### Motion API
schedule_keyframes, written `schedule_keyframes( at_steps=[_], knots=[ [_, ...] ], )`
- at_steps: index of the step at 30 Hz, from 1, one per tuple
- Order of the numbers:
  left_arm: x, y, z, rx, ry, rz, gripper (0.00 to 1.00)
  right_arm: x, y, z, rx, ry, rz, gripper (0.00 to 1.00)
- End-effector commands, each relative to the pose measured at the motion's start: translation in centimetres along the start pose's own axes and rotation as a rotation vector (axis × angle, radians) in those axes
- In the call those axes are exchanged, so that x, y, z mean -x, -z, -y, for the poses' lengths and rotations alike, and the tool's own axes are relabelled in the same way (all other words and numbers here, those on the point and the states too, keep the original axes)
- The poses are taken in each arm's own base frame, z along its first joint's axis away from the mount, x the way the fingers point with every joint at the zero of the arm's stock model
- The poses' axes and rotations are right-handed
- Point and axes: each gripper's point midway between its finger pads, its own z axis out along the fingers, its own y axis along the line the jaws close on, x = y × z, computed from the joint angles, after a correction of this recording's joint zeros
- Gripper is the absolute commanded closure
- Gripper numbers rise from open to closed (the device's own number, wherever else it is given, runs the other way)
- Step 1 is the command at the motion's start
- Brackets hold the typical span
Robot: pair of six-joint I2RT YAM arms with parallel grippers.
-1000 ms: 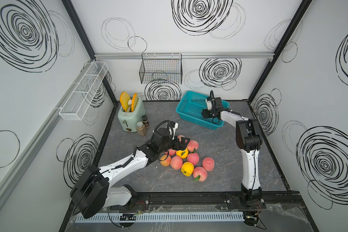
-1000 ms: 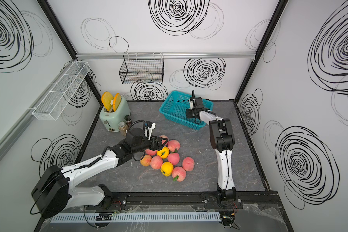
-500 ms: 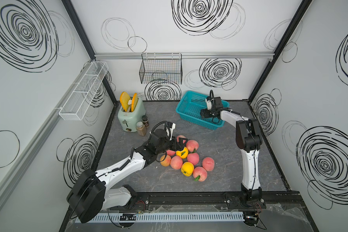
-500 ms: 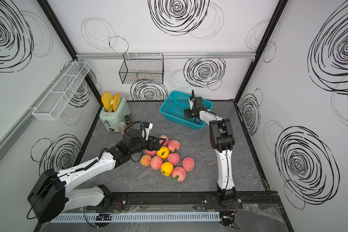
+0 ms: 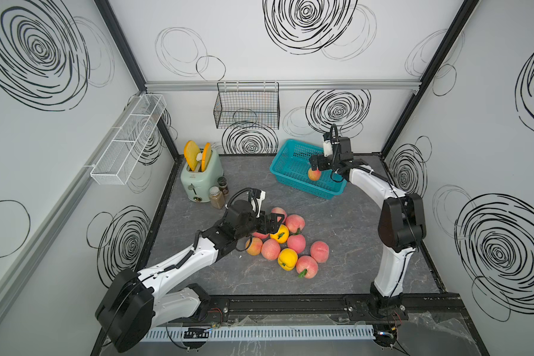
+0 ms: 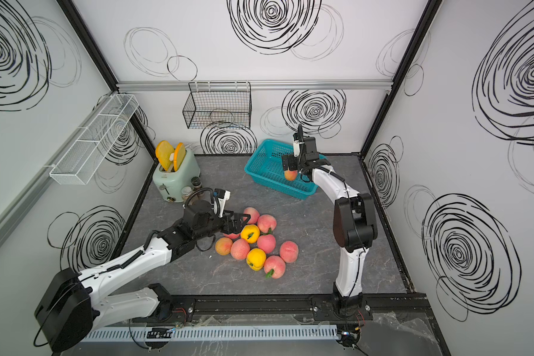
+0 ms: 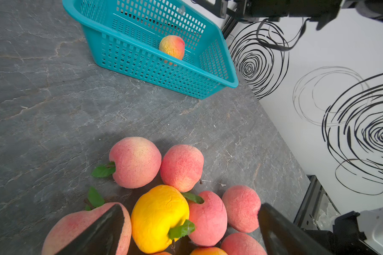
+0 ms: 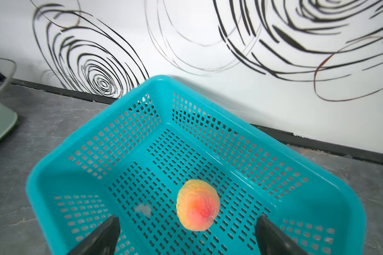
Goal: Put the peaches into the basket
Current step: Place the peach in the basket.
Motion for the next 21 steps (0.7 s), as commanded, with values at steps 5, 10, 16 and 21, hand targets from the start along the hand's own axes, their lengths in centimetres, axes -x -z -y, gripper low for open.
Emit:
schedule_keyframes(
  at_steps=[5,10,16,21],
  knots=[
    [-0.7,1.4,-1.2,0.049,-0.012,0.005,0.02,-0.8,5.2,-3.6,0.039,0.024,0.051,0.01],
    [-2.0,2.3,-2.0,0.076,-0.009,-0.017,0.02,-2.7,8.6,-7.4,0.092,0.049,0.069,0.01],
    [-4.3,3.4,-3.5,0.122,0.002,-0.061,0.02,-6.1,12.0,-10.6,0.176,0.057,0.061,0.01],
    [-6.0,4.3,-4.5,0.152,0.031,-0.092,0.02,-9.1,14.3,-12.6,0.238,0.091,0.026,0.01]
  ],
)
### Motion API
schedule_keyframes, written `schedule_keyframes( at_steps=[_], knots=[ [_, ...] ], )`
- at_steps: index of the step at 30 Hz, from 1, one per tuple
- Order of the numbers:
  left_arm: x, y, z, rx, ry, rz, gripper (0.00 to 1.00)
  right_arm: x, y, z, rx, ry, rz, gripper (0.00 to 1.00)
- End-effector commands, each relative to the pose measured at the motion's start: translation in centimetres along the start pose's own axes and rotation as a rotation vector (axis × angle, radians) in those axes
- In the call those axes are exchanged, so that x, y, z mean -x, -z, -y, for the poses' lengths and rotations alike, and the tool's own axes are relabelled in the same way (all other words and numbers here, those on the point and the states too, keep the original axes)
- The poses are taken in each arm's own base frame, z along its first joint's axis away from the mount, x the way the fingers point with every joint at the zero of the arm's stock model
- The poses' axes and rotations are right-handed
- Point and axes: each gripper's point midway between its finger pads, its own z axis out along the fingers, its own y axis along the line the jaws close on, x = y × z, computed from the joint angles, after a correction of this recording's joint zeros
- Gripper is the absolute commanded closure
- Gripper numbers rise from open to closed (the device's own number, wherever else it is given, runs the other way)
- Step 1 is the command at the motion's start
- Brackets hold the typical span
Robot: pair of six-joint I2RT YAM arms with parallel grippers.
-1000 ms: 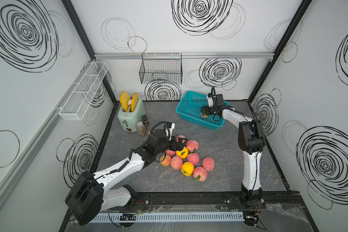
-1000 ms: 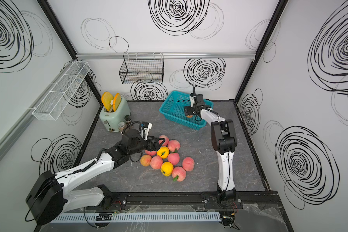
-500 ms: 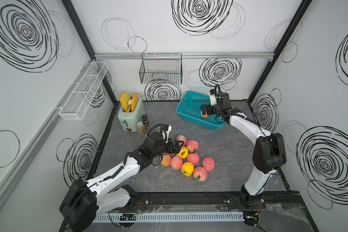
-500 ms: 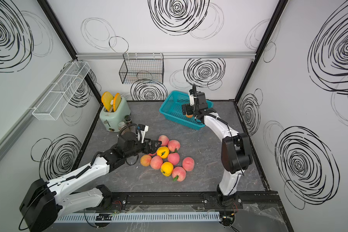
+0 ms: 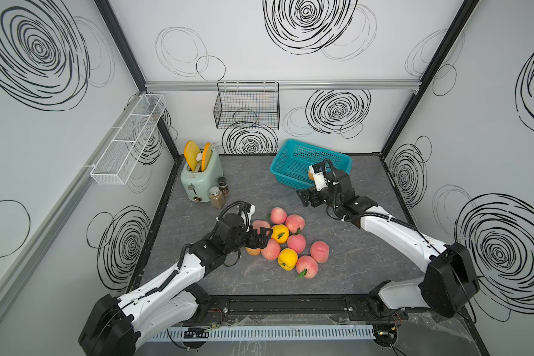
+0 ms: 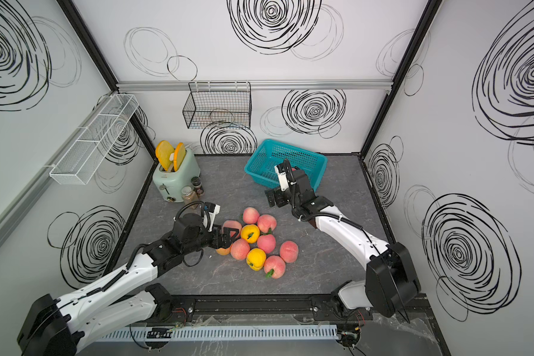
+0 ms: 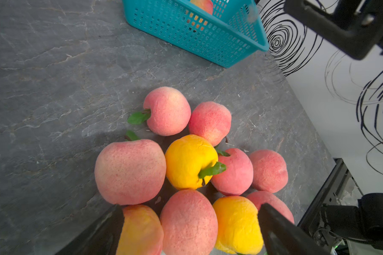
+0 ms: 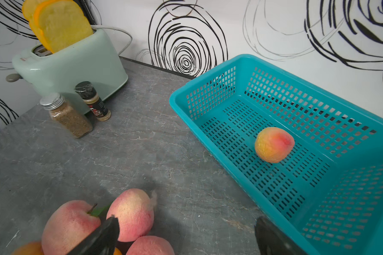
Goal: Put the peaches into the basket
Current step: Place the peach in the basket, then pick up the peach from the center of the board.
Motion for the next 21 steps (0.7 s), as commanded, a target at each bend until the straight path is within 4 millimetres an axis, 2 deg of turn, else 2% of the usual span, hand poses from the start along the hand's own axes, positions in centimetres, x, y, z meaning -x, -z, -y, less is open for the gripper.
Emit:
schedule_keyframes(
  at_steps=[1,5,11,16,21],
  knots=[
    [-1.0,0.4,-1.1,0.035,0.029,-0.014,0.02,-1.0,1.4,-1.5,0.045,0.002,0.001,0.01],
    [-1.9,0.5,-1.7,0.057,0.068,-0.028,0.02,-2.6,2.7,-4.0,0.133,0.059,0.035,0.01],
    [-3.4,0.4,-2.9,0.092,0.117,-0.047,0.02,-5.4,3.5,-7.1,0.247,0.119,0.026,0.01],
    [-4.5,-0.1,-3.6,0.131,0.117,-0.076,0.02,-6.9,4.3,-8.8,0.326,0.150,0.022,0.01],
    [-5.8,-0.6,-4.1,0.136,0.134,-0.101,0.02,-7.6,5.2,-9.5,0.376,0.165,0.029,0.01]
  ],
)
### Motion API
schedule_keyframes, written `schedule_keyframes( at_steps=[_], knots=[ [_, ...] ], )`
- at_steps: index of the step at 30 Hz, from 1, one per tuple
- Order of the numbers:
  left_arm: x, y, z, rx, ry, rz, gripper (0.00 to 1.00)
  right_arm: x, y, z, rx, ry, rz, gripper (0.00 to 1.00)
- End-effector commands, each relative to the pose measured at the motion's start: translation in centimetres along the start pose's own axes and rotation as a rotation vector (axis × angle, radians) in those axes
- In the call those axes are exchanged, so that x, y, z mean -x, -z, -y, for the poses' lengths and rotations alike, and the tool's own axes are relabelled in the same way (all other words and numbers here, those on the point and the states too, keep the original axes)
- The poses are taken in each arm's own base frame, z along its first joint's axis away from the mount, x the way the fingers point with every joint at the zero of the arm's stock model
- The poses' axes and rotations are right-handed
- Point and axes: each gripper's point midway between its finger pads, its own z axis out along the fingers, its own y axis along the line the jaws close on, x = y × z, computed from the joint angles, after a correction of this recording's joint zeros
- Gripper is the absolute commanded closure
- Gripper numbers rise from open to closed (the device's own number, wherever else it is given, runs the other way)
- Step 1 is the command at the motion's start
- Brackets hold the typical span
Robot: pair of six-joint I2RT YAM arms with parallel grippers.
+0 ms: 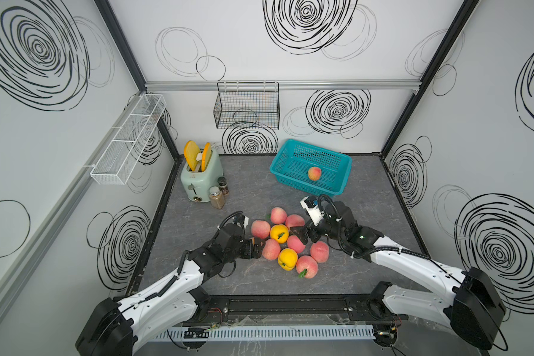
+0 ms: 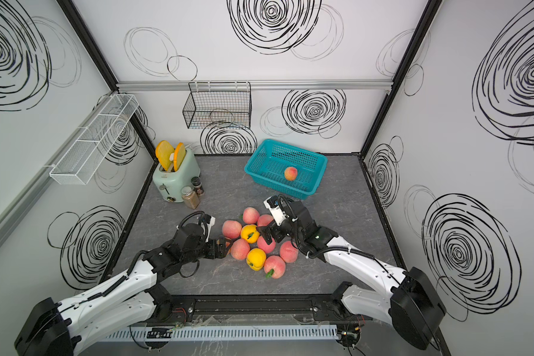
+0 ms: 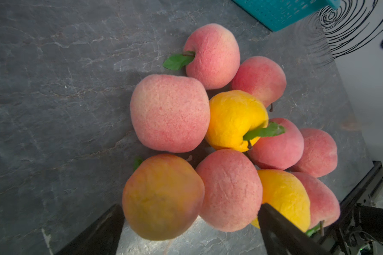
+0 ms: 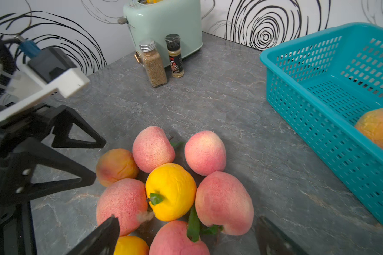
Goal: Put the peaches into the basket
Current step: Pick up the peach from the center of the board.
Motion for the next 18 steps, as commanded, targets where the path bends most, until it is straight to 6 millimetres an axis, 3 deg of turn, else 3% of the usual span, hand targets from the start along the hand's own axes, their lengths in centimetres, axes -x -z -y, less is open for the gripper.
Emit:
schedule_keyframes(
  at_steps=[1,18],
  knots=[
    [-0.1,-0.4,-0.3,0.008,0.031,0.011,0.02,0.7,0.6,-1.2,0.058,0.037,0.049,0.01],
    [-0.5,-2.1,-0.9,0.048,0.030,-0.003,0.02,0.1,1.1,-2.4,0.120,0.060,0.060,0.01]
  ],
)
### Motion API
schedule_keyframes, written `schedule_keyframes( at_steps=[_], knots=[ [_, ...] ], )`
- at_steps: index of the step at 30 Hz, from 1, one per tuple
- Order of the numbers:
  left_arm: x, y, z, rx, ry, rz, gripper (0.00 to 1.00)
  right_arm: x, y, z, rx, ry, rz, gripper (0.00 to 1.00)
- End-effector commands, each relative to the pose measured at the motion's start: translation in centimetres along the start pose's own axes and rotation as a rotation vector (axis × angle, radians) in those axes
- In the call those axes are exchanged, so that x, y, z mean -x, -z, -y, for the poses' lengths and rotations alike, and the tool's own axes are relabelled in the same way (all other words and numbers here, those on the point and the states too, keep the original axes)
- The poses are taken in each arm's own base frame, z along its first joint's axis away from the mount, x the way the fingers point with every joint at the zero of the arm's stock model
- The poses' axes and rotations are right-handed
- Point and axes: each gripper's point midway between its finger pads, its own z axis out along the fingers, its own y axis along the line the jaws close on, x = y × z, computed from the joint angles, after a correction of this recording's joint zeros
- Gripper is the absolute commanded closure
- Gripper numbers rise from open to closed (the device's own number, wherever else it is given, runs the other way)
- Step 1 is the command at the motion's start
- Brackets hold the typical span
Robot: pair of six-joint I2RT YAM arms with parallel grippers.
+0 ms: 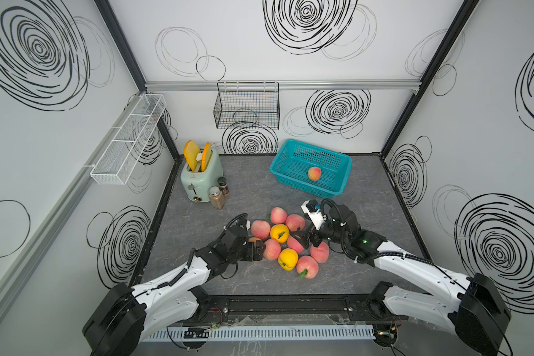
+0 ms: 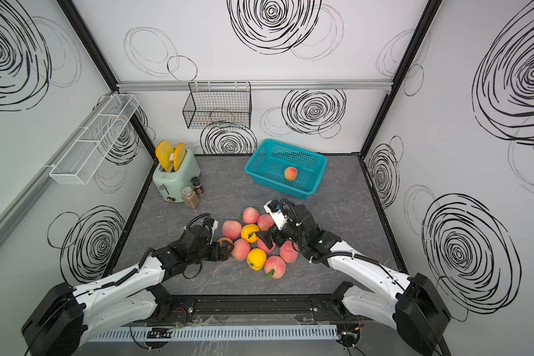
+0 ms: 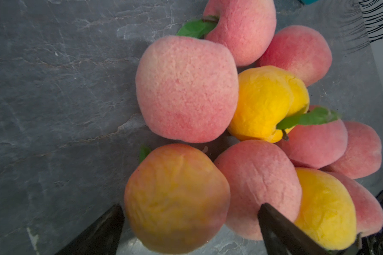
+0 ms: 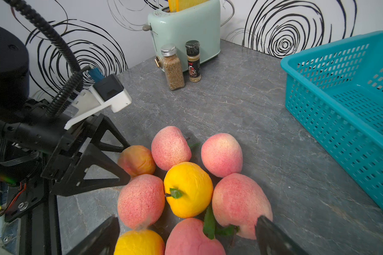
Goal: Put the peaches into the basket
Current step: Pick up the peach from the center of the board.
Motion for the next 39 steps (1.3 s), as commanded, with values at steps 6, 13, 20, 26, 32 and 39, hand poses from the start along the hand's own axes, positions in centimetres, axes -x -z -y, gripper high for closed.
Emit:
schedule_keyframes(
  at_steps=[6,13,20,26,32,39],
  knots=[
    [0.6,-0.6,-0.2,0.016,0.014,0.029,0.02,0.6,0.3,-1.5,0.056,0.052,0.033,0.01],
    [0.4,-1.0,-0.4,0.030,0.017,0.017,0.02,0.5,0.3,-1.8,0.060,0.058,0.034,0.01],
    [0.4,-1.1,-0.6,0.041,0.020,0.018,0.08,0.6,0.4,-1.9,0.061,0.061,0.035,0.01],
    [0.5,-1.4,-0.8,0.052,0.017,0.014,0.09,0.6,0.4,-2.1,0.062,0.063,0.033,0.01],
    [0.7,-1.4,-0.8,0.053,0.018,0.021,0.10,0.2,0.2,-2.1,0.062,0.061,0.027,0.01],
    [0.8,-1.5,-0.7,0.043,0.015,0.018,0.31,0.1,0.1,-2.0,0.061,0.061,0.024,0.01]
  ],
)
